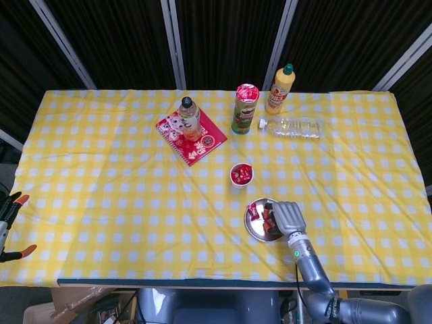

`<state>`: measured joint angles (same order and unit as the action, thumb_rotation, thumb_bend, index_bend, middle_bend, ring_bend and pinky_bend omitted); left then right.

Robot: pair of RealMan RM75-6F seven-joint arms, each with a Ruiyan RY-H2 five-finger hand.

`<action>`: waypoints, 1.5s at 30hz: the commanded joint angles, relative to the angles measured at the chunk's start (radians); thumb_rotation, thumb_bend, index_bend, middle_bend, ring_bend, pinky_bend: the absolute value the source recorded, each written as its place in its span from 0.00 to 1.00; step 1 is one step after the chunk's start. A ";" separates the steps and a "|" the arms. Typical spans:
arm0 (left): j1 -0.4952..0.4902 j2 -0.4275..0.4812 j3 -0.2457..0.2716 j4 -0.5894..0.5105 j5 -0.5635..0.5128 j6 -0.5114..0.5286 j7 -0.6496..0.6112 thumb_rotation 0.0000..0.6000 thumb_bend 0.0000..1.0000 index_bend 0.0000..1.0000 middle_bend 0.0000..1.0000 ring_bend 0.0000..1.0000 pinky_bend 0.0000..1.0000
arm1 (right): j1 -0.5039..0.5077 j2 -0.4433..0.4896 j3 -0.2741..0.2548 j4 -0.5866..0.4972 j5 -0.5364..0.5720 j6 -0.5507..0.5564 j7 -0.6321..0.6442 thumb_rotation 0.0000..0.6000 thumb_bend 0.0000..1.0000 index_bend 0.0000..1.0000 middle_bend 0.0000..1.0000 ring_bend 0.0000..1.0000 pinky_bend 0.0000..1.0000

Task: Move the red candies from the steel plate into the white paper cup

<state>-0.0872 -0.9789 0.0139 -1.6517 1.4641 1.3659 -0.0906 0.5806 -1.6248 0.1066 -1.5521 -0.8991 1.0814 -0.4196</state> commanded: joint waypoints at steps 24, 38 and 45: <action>0.001 0.000 0.001 0.002 0.006 0.004 -0.007 1.00 0.02 0.00 0.00 0.00 0.00 | -0.019 0.029 -0.001 -0.015 0.032 -0.006 -0.036 1.00 0.70 0.59 0.82 0.85 0.97; 0.003 -0.002 0.001 0.001 0.010 0.011 -0.003 1.00 0.02 0.00 0.00 0.00 0.00 | -0.020 0.052 0.012 -0.060 -0.007 0.010 -0.036 1.00 0.70 0.59 0.82 0.85 0.97; 0.003 -0.001 0.002 0.003 0.013 0.010 -0.009 1.00 0.02 0.00 0.00 0.00 0.00 | 0.010 0.090 0.060 -0.135 -0.014 0.029 -0.074 1.00 0.70 0.59 0.82 0.85 0.97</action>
<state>-0.0840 -0.9801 0.0160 -1.6480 1.4763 1.3761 -0.1000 0.5822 -1.5439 0.1550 -1.6748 -0.9150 1.1063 -0.4845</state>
